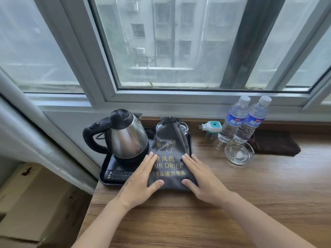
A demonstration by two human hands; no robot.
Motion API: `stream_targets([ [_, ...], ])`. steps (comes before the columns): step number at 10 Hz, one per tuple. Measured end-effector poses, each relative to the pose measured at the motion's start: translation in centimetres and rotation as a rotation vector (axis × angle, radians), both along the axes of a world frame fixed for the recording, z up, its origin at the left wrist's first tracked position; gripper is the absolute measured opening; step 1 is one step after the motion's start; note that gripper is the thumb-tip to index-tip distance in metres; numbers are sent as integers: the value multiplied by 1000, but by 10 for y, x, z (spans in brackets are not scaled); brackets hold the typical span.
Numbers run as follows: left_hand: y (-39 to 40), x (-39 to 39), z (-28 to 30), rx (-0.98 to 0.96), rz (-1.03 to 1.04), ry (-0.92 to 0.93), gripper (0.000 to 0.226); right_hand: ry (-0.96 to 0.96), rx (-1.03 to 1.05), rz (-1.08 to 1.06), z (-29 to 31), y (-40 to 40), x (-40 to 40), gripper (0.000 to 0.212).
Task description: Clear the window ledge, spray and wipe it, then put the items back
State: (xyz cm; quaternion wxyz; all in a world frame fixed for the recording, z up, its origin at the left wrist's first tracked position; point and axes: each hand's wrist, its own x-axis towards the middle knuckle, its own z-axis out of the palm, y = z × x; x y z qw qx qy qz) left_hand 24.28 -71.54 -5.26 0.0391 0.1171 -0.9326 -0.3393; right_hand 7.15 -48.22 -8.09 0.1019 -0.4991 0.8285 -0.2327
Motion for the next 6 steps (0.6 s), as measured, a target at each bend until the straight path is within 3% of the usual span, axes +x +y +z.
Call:
stream_targets([
  [2,12,0,12,-6,55,-33,87,-27,34,-8,8,8,3,62],
  [4,19,-3,37,-34,51,-20,82,-15,11,-77,41,30,9,63],
  [6,38,-18,64,-26,-12,-15,82,27,218,-271,72,56,19,57],
])
